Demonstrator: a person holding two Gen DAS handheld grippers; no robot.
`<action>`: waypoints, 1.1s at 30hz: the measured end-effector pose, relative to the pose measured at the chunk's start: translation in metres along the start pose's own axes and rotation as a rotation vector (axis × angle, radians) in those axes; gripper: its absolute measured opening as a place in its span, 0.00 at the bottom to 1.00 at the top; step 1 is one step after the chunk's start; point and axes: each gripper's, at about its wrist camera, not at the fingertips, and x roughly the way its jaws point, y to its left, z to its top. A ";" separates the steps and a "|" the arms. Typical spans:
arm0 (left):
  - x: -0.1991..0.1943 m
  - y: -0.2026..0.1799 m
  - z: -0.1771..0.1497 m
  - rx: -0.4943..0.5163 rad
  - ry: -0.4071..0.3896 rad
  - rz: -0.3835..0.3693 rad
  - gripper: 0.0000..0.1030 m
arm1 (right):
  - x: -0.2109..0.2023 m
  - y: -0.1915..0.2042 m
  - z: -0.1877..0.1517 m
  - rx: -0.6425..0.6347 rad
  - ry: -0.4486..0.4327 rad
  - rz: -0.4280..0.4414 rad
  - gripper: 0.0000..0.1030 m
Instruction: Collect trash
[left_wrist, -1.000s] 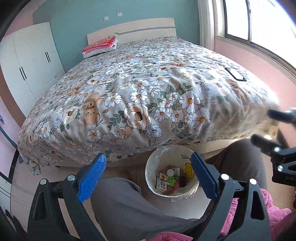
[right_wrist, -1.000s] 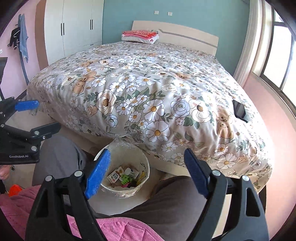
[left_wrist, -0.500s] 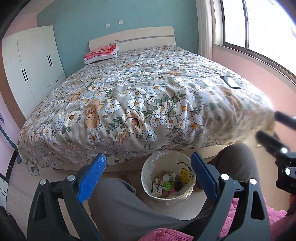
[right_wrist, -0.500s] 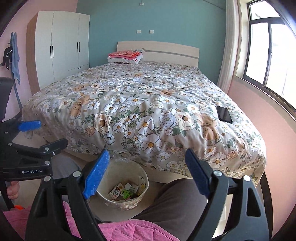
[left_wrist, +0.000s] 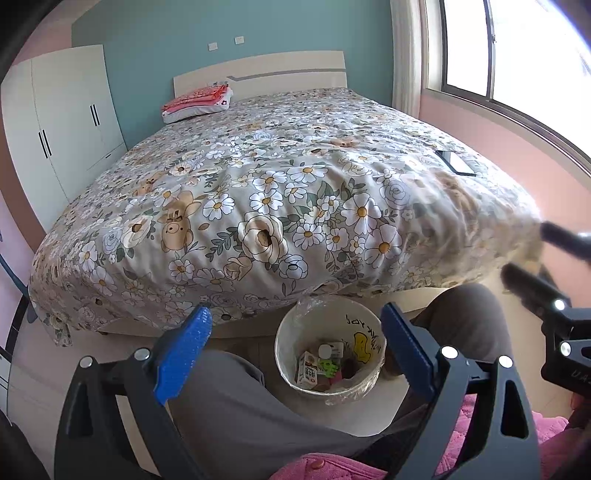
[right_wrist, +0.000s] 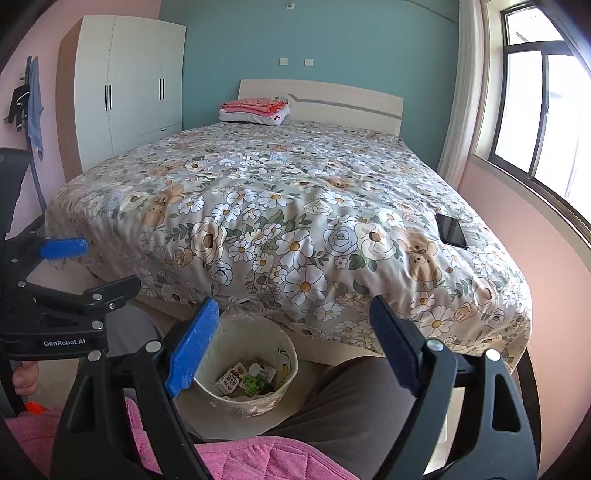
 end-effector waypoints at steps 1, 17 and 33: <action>0.000 -0.001 0.000 0.001 -0.001 0.002 0.92 | 0.000 0.000 0.000 0.000 0.000 -0.001 0.80; -0.001 -0.002 0.000 0.005 -0.004 0.003 0.92 | 0.000 0.001 -0.002 0.005 0.008 0.002 0.80; 0.000 0.000 -0.002 0.000 0.001 0.004 0.92 | 0.003 0.001 -0.004 0.009 0.018 0.006 0.80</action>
